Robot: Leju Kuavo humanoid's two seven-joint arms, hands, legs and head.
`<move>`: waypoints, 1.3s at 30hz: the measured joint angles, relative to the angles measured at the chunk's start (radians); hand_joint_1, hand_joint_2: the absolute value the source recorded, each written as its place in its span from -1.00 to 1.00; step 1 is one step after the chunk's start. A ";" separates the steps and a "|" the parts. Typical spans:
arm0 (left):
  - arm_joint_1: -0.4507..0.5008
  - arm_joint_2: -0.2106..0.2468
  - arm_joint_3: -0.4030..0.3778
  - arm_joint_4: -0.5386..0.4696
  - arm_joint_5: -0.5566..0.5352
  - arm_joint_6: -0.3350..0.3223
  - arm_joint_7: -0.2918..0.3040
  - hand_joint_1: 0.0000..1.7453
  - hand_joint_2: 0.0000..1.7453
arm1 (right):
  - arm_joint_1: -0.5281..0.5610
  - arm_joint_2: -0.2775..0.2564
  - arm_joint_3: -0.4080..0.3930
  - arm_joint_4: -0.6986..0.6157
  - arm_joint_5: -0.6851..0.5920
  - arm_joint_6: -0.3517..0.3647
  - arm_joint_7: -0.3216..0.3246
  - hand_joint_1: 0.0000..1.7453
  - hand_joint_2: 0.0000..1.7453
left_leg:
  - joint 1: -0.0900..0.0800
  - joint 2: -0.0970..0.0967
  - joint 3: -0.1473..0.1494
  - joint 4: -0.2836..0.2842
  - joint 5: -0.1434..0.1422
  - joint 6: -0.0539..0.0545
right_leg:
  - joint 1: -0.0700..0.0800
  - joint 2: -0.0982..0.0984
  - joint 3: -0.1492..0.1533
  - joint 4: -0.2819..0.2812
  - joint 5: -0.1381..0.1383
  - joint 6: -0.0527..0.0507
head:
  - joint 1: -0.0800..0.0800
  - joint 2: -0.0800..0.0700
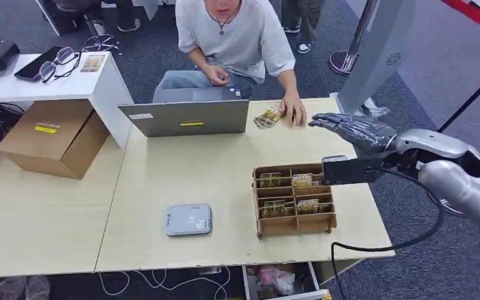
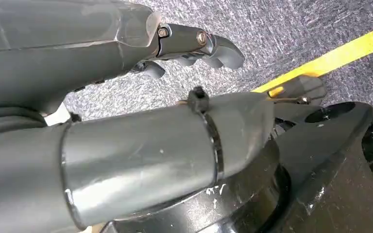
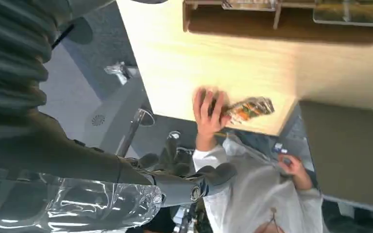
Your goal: Pass the card to the sensor for recognition and then transmit it.
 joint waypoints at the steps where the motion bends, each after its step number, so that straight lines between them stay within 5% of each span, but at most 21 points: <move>1: 0.000 0.000 0.001 0.000 0.000 -0.003 0.000 -1.00 -1.00 | -0.012 -0.003 0.018 0.000 -0.005 0.009 0.008 -1.00 1.00 | 0.000 0.000 0.000 0.000 0.000 0.000 | 0.000 0.000 0.000 0.000 0.000 0.000 | 0.000 0.000; 8: 0.000 0.003 0.018 0.000 0.001 -0.010 0.011 -1.00 -1.00 | -0.060 -0.040 0.109 -0.033 -0.068 -0.004 0.047 -1.00 1.00 | 0.000 -0.001 0.000 0.000 0.000 0.000 | 0.000 -0.001 0.000 0.000 0.000 0.000 | 0.000 0.000; 15: 0.000 0.002 0.039 0.000 0.004 -0.001 0.010 -1.00 -1.00 | -0.002 -0.096 0.158 -0.081 -0.104 -0.146 0.026 -1.00 1.00 | 0.000 0.000 0.000 0.000 0.000 0.000 | 0.000 0.000 0.000 0.000 0.000 0.000 | 0.000 0.000; 20: 0.000 -0.002 0.040 0.002 -0.003 0.004 0.007 -1.00 -1.00 | 0.139 -0.130 0.160 -0.112 -0.062 -0.277 0.014 -1.00 1.00 | 0.000 -0.001 0.000 0.000 0.000 0.000 | 0.000 -0.002 0.000 0.000 0.000 0.000 | 0.000 0.000; 30: 0.000 -0.006 0.040 0.002 -0.038 0.002 -0.002 -1.00 -1.00 | 0.553 -0.130 -0.074 -0.177 0.107 -0.278 0.019 -1.00 1.00 | 0.000 -0.001 -0.002 0.000 -0.001 0.001 | 0.000 -0.002 -0.001 0.000 -0.001 0.001 | 0.000 0.000; 39: -0.001 -0.008 0.042 0.002 -0.045 0.001 -0.007 -1.00 -1.00 | 0.627 -0.051 -0.171 -0.162 0.206 -0.262 0.000 -1.00 1.00 | 0.000 -0.001 -0.002 0.000 -0.001 0.001 | 0.000 -0.001 -0.001 0.000 -0.001 0.001 | 0.000 0.000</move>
